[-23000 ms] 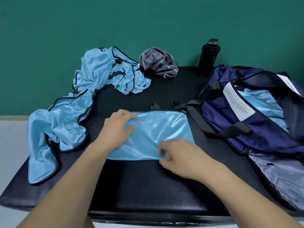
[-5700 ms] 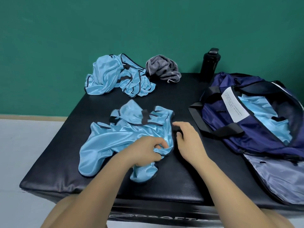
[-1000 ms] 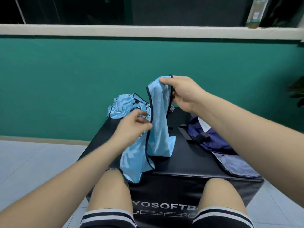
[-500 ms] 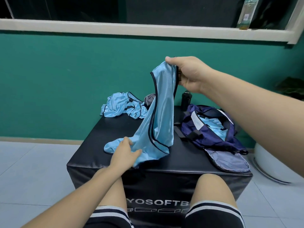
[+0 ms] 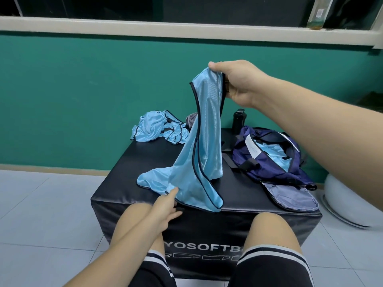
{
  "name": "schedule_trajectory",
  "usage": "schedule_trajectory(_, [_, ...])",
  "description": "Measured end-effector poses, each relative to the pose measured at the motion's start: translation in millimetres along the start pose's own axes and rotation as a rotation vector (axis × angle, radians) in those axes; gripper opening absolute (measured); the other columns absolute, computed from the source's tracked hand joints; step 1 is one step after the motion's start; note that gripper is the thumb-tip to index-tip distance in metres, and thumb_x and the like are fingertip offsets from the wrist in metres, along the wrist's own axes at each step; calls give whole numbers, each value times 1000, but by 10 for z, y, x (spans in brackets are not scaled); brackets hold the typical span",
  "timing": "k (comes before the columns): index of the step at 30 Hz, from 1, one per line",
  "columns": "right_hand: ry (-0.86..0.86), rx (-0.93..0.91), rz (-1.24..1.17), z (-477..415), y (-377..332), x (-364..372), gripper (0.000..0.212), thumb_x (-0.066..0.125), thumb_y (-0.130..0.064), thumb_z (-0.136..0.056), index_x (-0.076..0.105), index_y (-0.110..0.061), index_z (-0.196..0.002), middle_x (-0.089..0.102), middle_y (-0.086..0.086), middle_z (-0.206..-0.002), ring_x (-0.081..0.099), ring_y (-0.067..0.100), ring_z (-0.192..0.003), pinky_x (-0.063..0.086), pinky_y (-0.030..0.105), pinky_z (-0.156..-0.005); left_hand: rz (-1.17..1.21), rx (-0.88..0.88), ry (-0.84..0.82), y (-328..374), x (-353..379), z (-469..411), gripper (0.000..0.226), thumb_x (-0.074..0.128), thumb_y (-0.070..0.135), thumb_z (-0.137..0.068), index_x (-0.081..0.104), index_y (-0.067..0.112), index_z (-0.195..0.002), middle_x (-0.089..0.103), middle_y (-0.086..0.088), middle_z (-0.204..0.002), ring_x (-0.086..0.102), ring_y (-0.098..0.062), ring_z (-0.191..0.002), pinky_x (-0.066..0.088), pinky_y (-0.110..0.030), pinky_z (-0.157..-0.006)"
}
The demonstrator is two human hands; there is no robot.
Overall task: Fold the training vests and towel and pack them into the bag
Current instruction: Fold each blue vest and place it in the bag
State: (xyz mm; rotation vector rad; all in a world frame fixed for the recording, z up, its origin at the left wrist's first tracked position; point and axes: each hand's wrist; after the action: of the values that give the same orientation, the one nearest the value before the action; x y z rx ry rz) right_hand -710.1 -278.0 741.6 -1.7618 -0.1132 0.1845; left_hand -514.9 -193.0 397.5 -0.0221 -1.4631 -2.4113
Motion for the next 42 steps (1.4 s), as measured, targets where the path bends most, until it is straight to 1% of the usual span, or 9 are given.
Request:
schedule_trajectory(2, [-2,-16,19,26,-41,15,19,76,-23,-98,71,-11,-112,79,6,-99,76,21,-88,59,42,-98,41,9,-21,-8,36,-69,55,68,44,-103,52,19,-149,58,-8,-146,53,-33,-137,57,-46,-106])
schedule_trajectory(7, [16,-22,70,25,-93,49,15,76,-23,-98,72,-12,-107,80,5,-95,77,22,-89,61,45,-99,156,2,-12,29,13,-49,41,64,44,-105,57,25,-140,59,-10,-144,55,-34,-135,59,-48,-99])
schedule_trajectory(11, [16,-16,79,5,-106,119,15,77,-23,-98,73,-11,-105,81,5,-95,79,23,-95,62,45,-97,214,-94,-35,-258,40,134,67,65,46,-104,41,17,-159,40,-11,-162,67,-34,-119,63,-49,-88])
schedule_trajectory(18, [0,-1,97,28,-70,258,17,77,-22,-98,72,-10,-108,82,7,-98,79,26,-100,63,45,-95,132,-195,-133,-697,269,325,51,69,36,-102,57,2,-138,67,-16,-128,72,-31,-114,63,-47,-94])
schedule_trajectory(22, [10,-8,82,27,-89,286,17,79,-21,-96,70,-12,-107,81,5,-96,80,23,-93,64,45,-93,53,-237,-201,-848,446,370,44,72,37,-100,65,6,-130,72,-13,-125,73,-27,-113,64,-41,-88])
schedule_trajectory(28, [9,-18,100,32,-137,274,16,79,-21,-97,71,-11,-106,81,6,-98,80,24,-96,64,46,-93,57,-166,-261,-820,756,337,40,73,39,-100,60,28,-136,68,-3,-133,70,-19,-118,62,-36,-89])
schedule_trajectory(34, [11,-14,109,20,-149,251,20,79,-22,-96,72,-9,-110,81,7,-98,80,25,-97,64,46,-93,265,-112,-113,-763,960,109,46,81,30,-96,58,27,-136,72,-2,-127,72,-17,-114,61,-33,-86])
schedule_trajectory(37, [10,-13,117,14,-141,221,18,78,-22,-97,73,-9,-107,81,6,-97,80,25,-95,63,47,-95,335,-117,8,-729,978,-33,37,87,26,-90,69,16,-121,82,4,-102,77,-13,-104,62,-34,-94])
schedule_trajectory(42, [16,-15,116,24,-169,175,24,79,-22,-96,72,-8,-115,82,7,-102,80,25,-96,64,46,-92,434,-49,111,-639,1006,-94,41,93,27,-84,72,18,-118,81,6,-107,79,-8,-94,57,-24,-72])
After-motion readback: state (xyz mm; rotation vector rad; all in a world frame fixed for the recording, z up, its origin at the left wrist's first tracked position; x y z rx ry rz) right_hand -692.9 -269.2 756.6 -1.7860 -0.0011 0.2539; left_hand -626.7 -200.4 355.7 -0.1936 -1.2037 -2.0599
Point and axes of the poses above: each hand's wrist, its own z-axis away from the middle knuckle, its own x-axis out of the palm, y = z × x
